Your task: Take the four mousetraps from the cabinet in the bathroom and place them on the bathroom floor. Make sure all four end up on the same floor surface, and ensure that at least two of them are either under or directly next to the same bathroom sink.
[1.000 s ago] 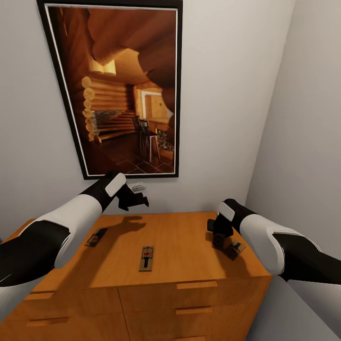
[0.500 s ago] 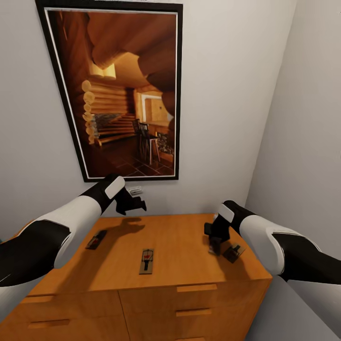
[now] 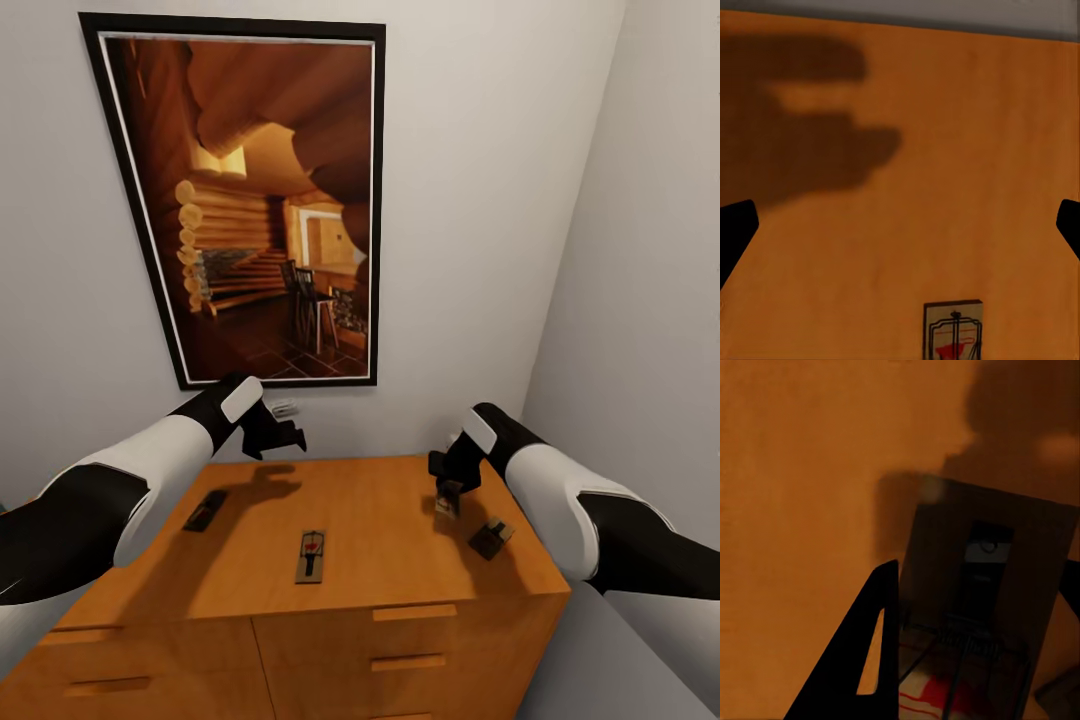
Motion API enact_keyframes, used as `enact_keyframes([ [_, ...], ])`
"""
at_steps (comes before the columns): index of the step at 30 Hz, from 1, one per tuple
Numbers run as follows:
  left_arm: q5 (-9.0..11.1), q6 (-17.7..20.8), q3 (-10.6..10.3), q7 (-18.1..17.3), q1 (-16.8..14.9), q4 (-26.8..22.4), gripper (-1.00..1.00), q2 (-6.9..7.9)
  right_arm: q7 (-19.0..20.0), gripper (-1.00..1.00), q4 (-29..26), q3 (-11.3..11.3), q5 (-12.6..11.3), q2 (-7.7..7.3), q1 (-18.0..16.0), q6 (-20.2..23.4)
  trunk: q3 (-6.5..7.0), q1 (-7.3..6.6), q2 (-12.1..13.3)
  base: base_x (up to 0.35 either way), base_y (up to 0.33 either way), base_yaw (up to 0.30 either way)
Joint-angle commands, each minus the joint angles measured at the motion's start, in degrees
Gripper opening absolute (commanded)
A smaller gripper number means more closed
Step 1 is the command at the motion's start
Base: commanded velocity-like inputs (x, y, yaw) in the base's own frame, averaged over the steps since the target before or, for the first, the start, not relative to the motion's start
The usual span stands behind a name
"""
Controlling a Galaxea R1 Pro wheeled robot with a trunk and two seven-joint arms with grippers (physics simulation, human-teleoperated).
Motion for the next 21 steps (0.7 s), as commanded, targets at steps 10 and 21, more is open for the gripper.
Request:
enact_keyframes([
  [10,0.6,0.1,-0.36,0.41,-0.04,0.06,1.0,0.19,-1.4,-1.0,-2.13,-0.45,2.18,3.12,-0.03,-0.1,1.72,-2.19,3.97,0.0,0.0,0.0],
  [21,0.31,0.11,-0.43,0.41,-0.04,0.77,1.0,0.28,-1.29,-1.0,-2.34,-0.59,5.42,4.64,-0.03,-0.36,3.69,-4.61,8.38,0.0,0.0,0.0],
])
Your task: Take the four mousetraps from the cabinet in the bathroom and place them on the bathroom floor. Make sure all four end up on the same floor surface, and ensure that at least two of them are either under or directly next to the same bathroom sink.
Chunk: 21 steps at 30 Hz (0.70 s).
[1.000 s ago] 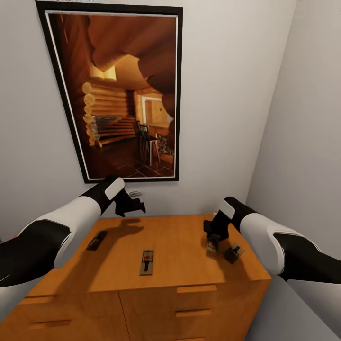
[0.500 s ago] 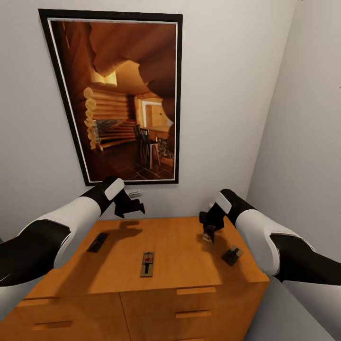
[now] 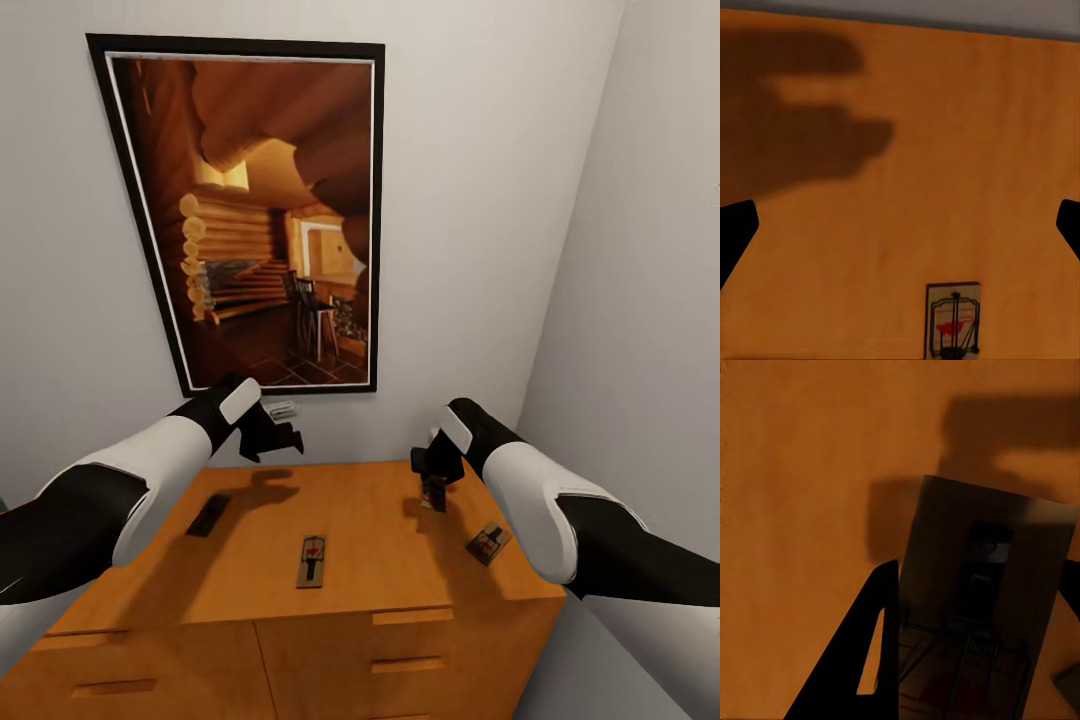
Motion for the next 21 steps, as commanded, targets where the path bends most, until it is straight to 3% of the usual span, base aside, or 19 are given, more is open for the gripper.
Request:
enact_keyframes([
  [1,0.45,0.16,-0.42,0.41,-0.05,-0.03,1.0,0.02,-0.67,-1.0,-0.07,-0.33,-0.51,0.03,-0.04,0.12,0.09,-0.21,0.35,0.0,0.0,0.0],
  [6,-1.33,0.2,-2.54,0.36,-0.05,0.3,1.0,0.02,-0.59,-1.0,-0.09,-0.27,-0.41,0.04,-0.04,0.1,0.27,-0.43,0.75,0.0,0.0,0.0],
  [13,-2.44,0.21,-8.15,-1.14,-0.05,3.1,1.0,-0.06,-0.53,-1.0,-0.1,-0.09,-0.38,-0.02,-0.04,0.12,0.27,-0.43,0.75,0.0,0.0,0.0],
  [16,-2.77,0.21,-11.23,-5.3,-0.05,3.92,1.0,0.19,-0.49,-1.0,-0.1,-0.05,-0.38,-0.04,-0.04,0.16,0.27,-0.43,0.75,0.0,0.0,0.0],
  [17,-3.17,0.21,-13.38,-8.04,-0.05,4.2,1.0,0.61,-0.48,-1.0,-0.1,-0.04,-0.38,-0.04,-0.04,0.17,0.27,-0.43,0.75,0.0,0.0,0.0],
  [21,-3.96,0.17,-18.13,-13.74,-0.05,4.53,1.0,1.72,-0.48,-1.0,-0.1,-0.03,-0.38,-0.04,-0.04,0.17,0.27,-0.43,0.75,0.0,0.0,0.0],
])
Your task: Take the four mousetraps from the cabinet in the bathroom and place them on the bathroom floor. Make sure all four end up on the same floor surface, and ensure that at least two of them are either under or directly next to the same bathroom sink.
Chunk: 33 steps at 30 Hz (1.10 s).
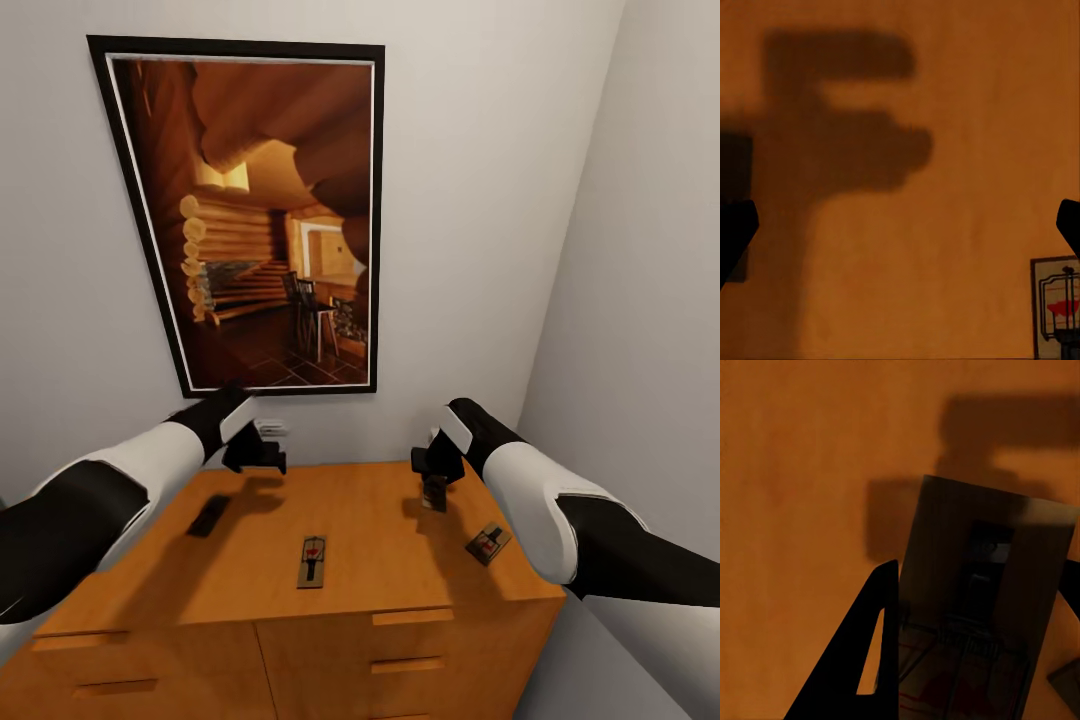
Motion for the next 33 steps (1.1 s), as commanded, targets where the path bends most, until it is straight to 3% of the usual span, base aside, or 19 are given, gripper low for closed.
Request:
enact_keyframes([
  [1,0.37,0.2,-1.42,-1.21,-0.04,-0.02,1.0,0.28,-0.68,-1.0,-0.07,-0.33,-0.54,0.03,-0.04,0.13,-0.09,0.01,-0.07,0.0,0.0,0.0],
  [3,0.17,0.19,-3.66,-4.27,-0.04,0.37,1.0,0.8,-0.65,-1.0,-0.07,-0.33,-0.54,0.03,-0.04,0.13,-0.09,0.01,-0.07,0.0,0.0,0.0],
  [8,-0.01,0.17,-5.58,-6.83,-0.04,1.43,1.0,1.2,-0.59,-1.0,-0.07,-0.33,-0.54,-0.01,-0.04,0.13,-0.09,0.01,-0.07,0.0,0.0,0.0],
  [33,-0.05,0.14,-6.34,-7.82,-0.04,2.43,1.0,1.54,-0.6,-1.0,-0.15,-0.41,-0.54,0.2,-0.04,0.17,-0.09,0.01,-0.07,-0.043,0.05,0.0],
])
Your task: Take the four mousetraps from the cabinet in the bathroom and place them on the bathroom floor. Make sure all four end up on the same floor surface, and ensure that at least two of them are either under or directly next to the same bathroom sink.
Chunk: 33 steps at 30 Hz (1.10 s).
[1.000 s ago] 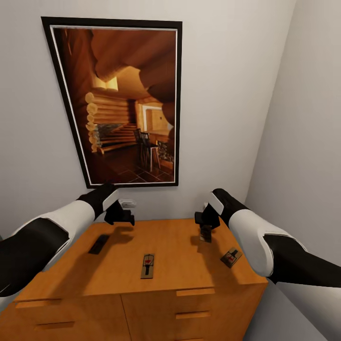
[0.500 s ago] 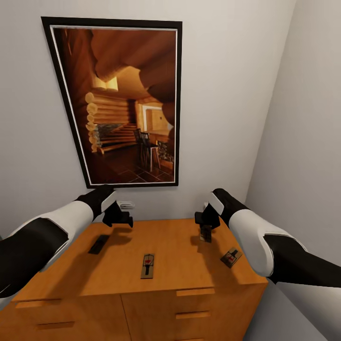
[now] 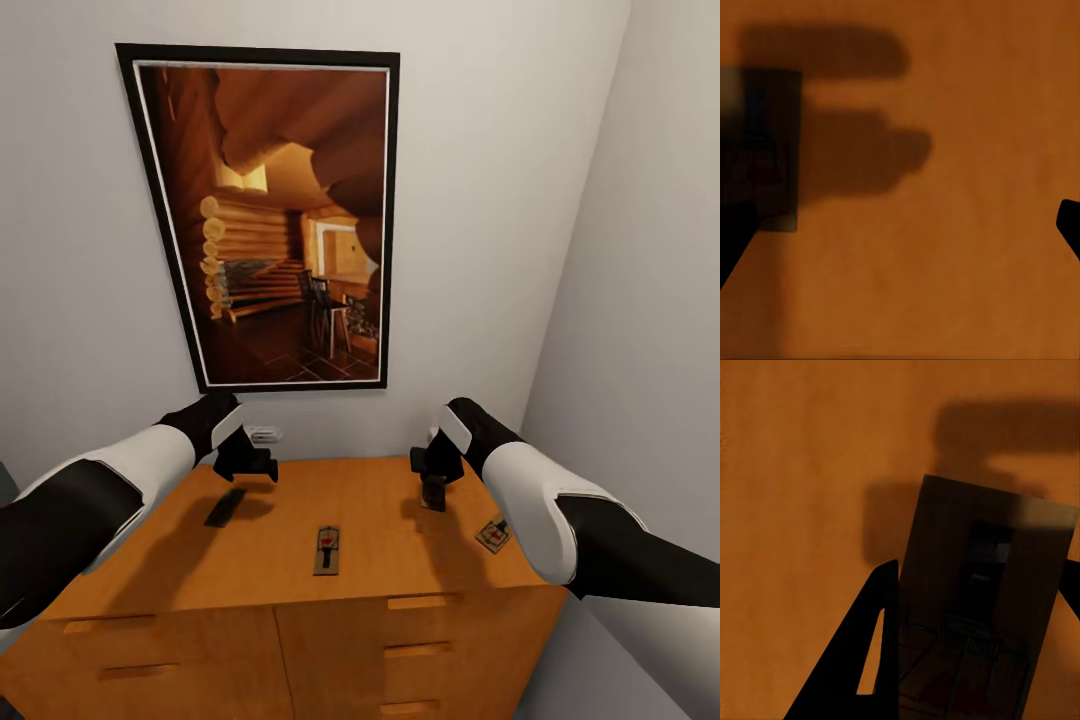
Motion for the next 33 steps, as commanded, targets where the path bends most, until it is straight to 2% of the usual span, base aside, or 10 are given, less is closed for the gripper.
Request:
enact_keyframes([
  [1,-0.21,0.15,-0.47,-0.6,-0.05,-0.02,1.0,0.04,-0.7,-1.0,-0.06,-0.34,-0.54,0.04,-0.04,0.12,-0.1,0.01,-0.08,-0.011,0.013,0.0],
  [11,-0.21,0.06,-0.48,-0.61,-0.05,0.21,1.0,0.02,-0.7,-1.0,-0.06,-0.34,-0.54,0.01,-0.04,0.09,-0.1,0.01,-0.08,-0.005,0.011,0.0],
  [21,-0.28,0.02,-0.49,-0.53,-0.05,0.22,1.0,0.08,-0.71,-1.0,-0.06,-0.31,-0.54,-0.01,-0.04,0.09,-0.1,0.01,-0.08,-0.059,0.166,0.0],
  [33,-0.29,-0.06,-0.56,-0.41,-0.05,0.31,1.0,0.1,-0.71,-1.0,-0.06,-0.25,-0.53,-0.08,-0.04,0.09,-0.1,0.01,-0.08,-0.006,0.019,0.0],
])
